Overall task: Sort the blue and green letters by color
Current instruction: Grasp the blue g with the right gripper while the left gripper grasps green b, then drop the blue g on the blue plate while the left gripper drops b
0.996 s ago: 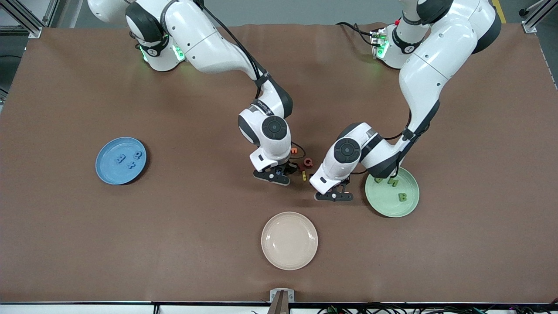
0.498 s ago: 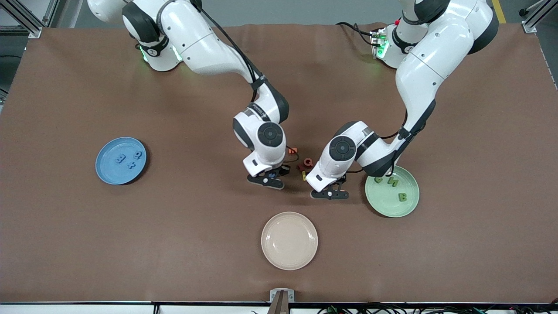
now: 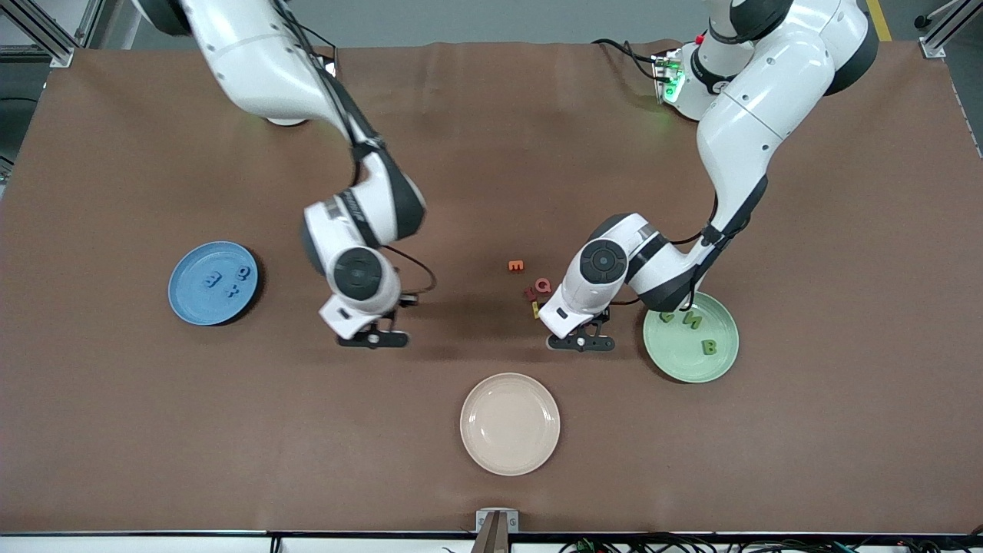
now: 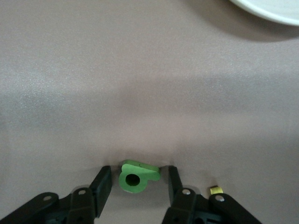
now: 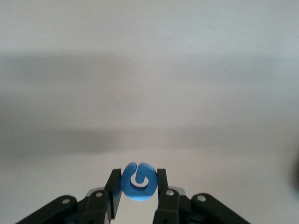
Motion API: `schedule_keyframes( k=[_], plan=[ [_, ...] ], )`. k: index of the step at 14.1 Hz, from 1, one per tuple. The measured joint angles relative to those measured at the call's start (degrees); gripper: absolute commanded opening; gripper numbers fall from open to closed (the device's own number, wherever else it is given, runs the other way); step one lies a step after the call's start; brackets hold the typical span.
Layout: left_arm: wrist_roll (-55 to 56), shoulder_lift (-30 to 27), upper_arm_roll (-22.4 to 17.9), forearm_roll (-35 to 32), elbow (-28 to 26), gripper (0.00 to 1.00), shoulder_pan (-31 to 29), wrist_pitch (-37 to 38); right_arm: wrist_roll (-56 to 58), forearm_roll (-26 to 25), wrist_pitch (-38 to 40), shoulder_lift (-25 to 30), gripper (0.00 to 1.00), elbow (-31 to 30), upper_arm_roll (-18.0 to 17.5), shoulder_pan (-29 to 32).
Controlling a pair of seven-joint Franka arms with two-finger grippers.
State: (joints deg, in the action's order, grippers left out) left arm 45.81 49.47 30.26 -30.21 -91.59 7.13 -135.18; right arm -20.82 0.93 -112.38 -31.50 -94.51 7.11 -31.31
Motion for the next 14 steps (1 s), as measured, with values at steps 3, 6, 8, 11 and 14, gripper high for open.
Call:
schedule_keyframes(
  k=[3, 6, 8, 11, 14],
  plan=[
    [-0.1, 0.0, -0.2, 0.0, 0.0, 0.49, 0.0, -0.7, 9.4, -3.6, -5.0, 11.2, 0.00, -16.0, 0.1, 4.6],
    [-0.2, 0.0, -0.3, 0.0, 0.1, 0.39, 0.0, -0.8, 18.4, -6.6, -11.4, 18.4, 0.00, -28.1, 0.1, 10.2],
    [-0.3, 0.0, -0.3, 0.0, 0.1, 0.29, 0.0, -0.8, 24.2, -8.3, -15.3, 21.3, 0.00, -33.4, 0.1, 14.5],
    [-0.4, 0.0, -0.5, 0.0, 0.3, 0.23, 0.0, -1.7, 34.3, -8.9, -21.8, 23.7, 0.00, -39.7, 0.1, 21.8],
    [-1.6, 0.0, -0.8, 0.0, 0.8, 0.23, -0.8, -2.3, 43.7, -8.9, -29.6, 24.0, 0.05, -44.8, 0.1, 29.4]
  ],
)
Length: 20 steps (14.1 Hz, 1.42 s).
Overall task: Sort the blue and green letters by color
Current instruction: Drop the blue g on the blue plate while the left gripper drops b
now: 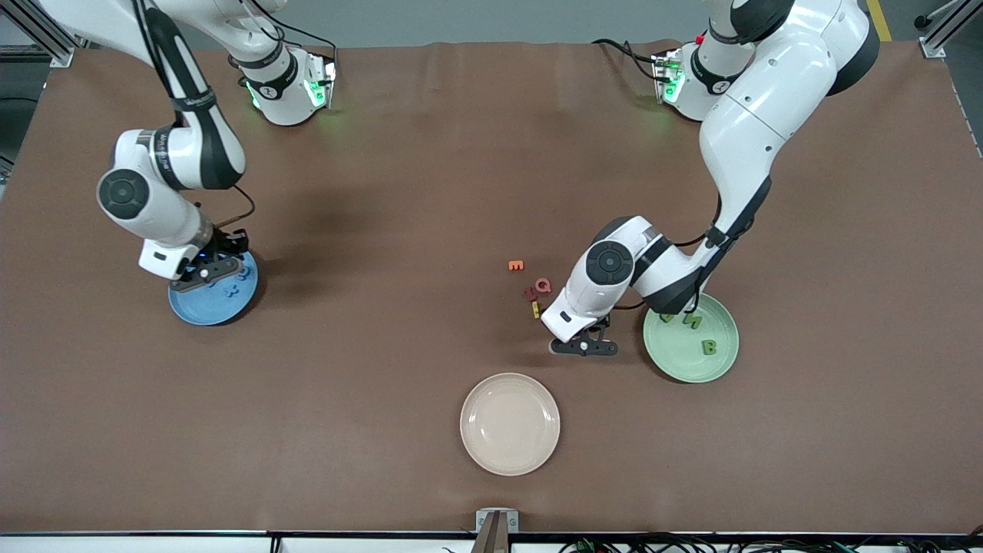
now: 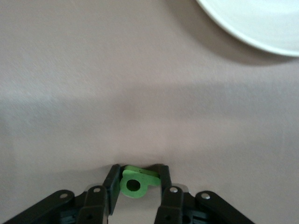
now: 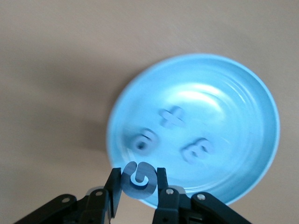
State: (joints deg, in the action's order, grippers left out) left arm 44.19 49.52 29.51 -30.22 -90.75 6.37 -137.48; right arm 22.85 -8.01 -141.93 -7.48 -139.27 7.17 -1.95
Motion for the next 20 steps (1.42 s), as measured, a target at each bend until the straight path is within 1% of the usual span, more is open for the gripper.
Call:
schedule_keyframes(
  k=[1, 2, 4, 9, 11, 12, 14, 18, 20],
  plan=[
    [-0.6, 0.0, 0.0, 0.0, 0.3, 0.23, -0.6, 0.0, 1.7, 0.0, -1.6, 0.0, 0.43, -1.1, 0.0, 1.7],
    [-1.3, -0.1, 0.1, 0.0, 0.6, 0.23, -1.3, 0.2, 2.6, -0.1, -2.3, 0.0, 0.99, -1.7, 0.0, 2.8],
    [-3.6, -0.4, 1.1, 0.0, 0.9, 0.24, -3.7, 2.0, 3.0, -0.1, -2.4, 0.0, 1.00, -1.8, -0.1, 3.3],
    [-11.8, -2.9, 8.6, 0.0, 0.7, 0.24, -14.6, 11.9, 3.0, -0.1, -2.3, 0.0, 1.00, -1.7, -0.4, 3.4],
    [-15.3, -3.7, 9.8, 0.0, 0.2, 0.24, -18.5, 13.5, 2.9, -0.1, -1.2, 0.1, 1.00, -0.5, -0.5, 3.4],
    [-17.1, -3.8, 9.9, 0.0, -0.1, 0.24, -20.0, 13.8, 2.4, 0.1, 1.2, 0.2, 1.00, 1.2, -0.6, 3.4],
    [-20.1, -3.9, 10.0, 0.0, -0.9, 0.24, -22.3, 13.8, -2.0, 0.8, 11.1, 0.6, 1.00, 7.4, -1.0, 3.4],
    [-22.9, -3.9, 10.0, 0.0, -1.9, 0.24, -24.2, 13.8, -8.8, 3.6, 38.0, 2.1, 1.00, 27.8, -1.9, 2.8],
    [-23.3, -3.9, 10.0, 0.0, -2.3, 0.24, -24.5, 13.8, -12.1, 3.8, 47.5, 2.3, 1.00, 36.4, -2.0, 2.6]
  ],
)
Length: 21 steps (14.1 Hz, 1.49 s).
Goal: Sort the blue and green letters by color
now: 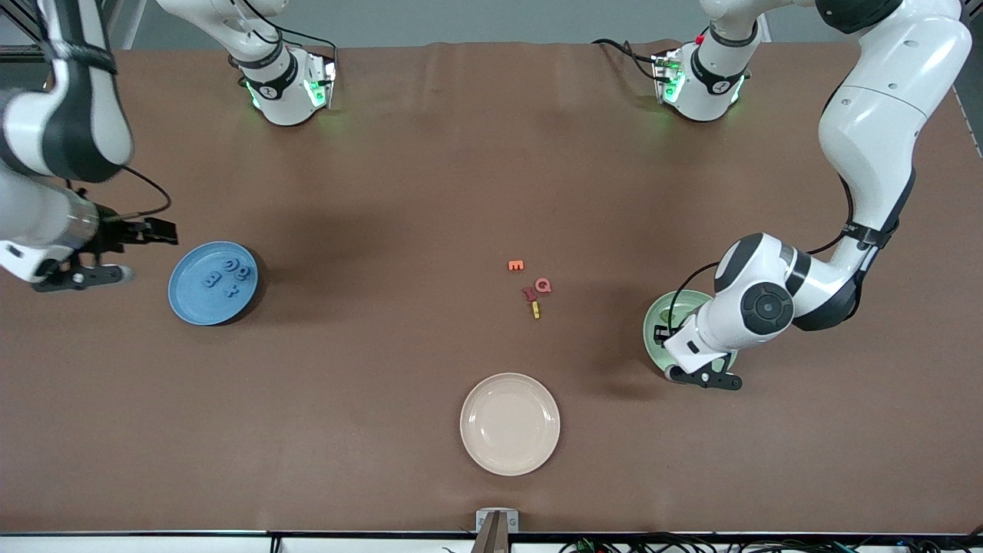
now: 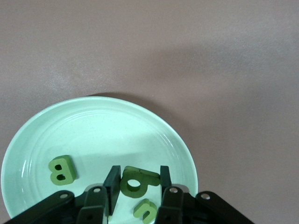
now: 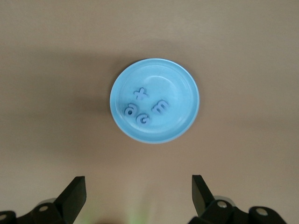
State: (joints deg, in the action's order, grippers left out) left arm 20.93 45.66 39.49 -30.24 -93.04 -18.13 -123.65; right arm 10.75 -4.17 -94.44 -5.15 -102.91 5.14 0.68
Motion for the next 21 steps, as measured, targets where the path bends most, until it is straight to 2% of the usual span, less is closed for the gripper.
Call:
schedule_keyframes(
  k=[3, 5, 6, 7, 8, 11, 14, 21],
  plan=[
    [-0.6, 0.0, 0.0, -1.8, -0.3, 0.28, -0.8, 0.0, -1.6, 0.0, 5.8, 0.0, 1.00, 8.0, 0.0, -0.5],
    [-0.8, 0.0, 0.0, -2.2, -0.4, 0.39, -1.3, 0.0, -1.8, 0.0, 7.8, -0.1, 1.00, 11.1, 0.1, -0.5],
    [-0.8, 0.0, 0.0, -2.2, -0.5, 0.50, -1.4, 0.0, -1.9, 0.0, 8.9, -0.2, 1.00, 12.5, 0.1, -0.5],
    [-0.9, 0.0, 0.0, -2.2, -0.5, 0.72, -1.4, 0.0, -1.9, 0.0, 9.5, -0.2, 1.00, 13.9, 0.2, -0.5],
    [-0.9, 0.0, 0.0, -2.2, -0.5, 1.00, -1.4, 0.0, -1.9, -0.1, 9.7, -0.4, 1.00, 15.2, 0.2, -0.5],
    [-0.9, 0.0, 0.0, -2.2, -0.5, 1.00, -1.4, 0.0, -1.9, -0.2, 10.0, -1.2, 1.00, 18.2, 0.1, -0.6],
    [-0.8, -0.2, 0.1, -2.2, -0.4, 1.00, -2.4, 0.1, -1.9, -0.2, 10.0, -1.7, 1.00, 18.7, 0.0, -0.8],
    [-0.8, -0.8, 3.7, -2.2, -0.3, 1.00, -7.0, 3.1, -1.9, 0.1, 13.5, -1.7, 1.00, 19.5, 0.1, -0.8]
  ],
)
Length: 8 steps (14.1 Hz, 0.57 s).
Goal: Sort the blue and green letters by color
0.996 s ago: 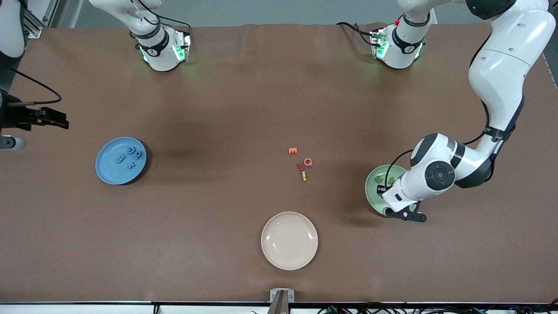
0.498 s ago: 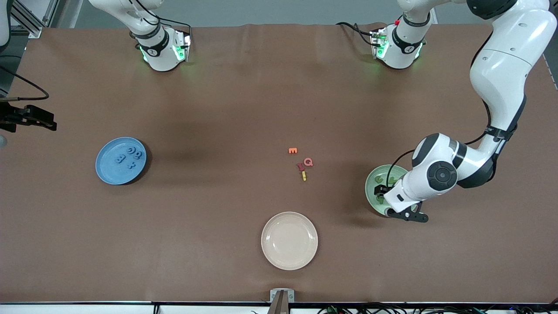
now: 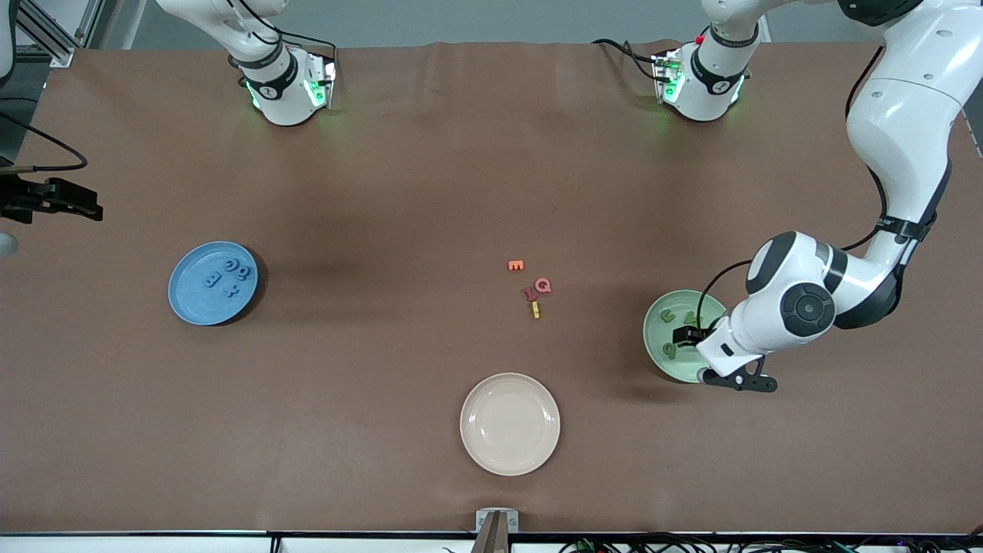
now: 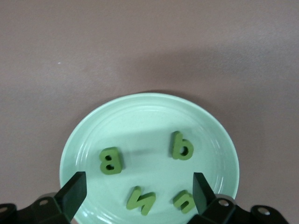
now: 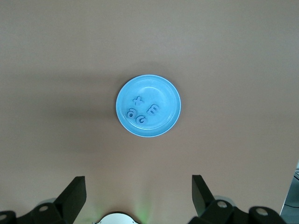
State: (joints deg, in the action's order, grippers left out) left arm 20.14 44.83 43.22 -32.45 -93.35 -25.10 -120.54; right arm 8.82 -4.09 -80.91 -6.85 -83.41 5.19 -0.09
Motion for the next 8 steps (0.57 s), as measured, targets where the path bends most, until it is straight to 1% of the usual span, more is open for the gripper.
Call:
schedule_keyframes(
  k=[4, 5, 6, 7, 8],
  plan=[
    [-0.2, -0.1, 2.6, 0.5, 0.1, 1.00, -3.7, 3.7, -3.9, 3.3, 3.4, 0.7, 1.00, 0.5, 0.1, 0.0],
    [-1.1, -0.5, 2.9, 2.0, 0.1, 1.00, -4.4, 3.9, -4.2, 3.4, 3.8, 1.1, 1.00, 0.6, 0.2, 0.1],
    [-3.5, -1.5, 2.6, 5.3, -0.1, 1.00, -4.7, 4.0, -4.4, 3.5, 4.2, 1.6, 1.00, 0.5, 0.3, 0.2],
    [-7.6, -3.5, 1.1, 10.0, -0.6, 1.00, -4.2, 3.8, -4.5, 3.5, 4.5, 2.4, 1.00, 0.3, 0.4, 0.5],
    [-12.3, -6.4, -2.4, 15.1, -1.8, 1.00, -2.4, 3.4, -4.5, 3.6, 4.7, 3.6, 1.00, -0.3, 0.6, 0.8]
  ],
)
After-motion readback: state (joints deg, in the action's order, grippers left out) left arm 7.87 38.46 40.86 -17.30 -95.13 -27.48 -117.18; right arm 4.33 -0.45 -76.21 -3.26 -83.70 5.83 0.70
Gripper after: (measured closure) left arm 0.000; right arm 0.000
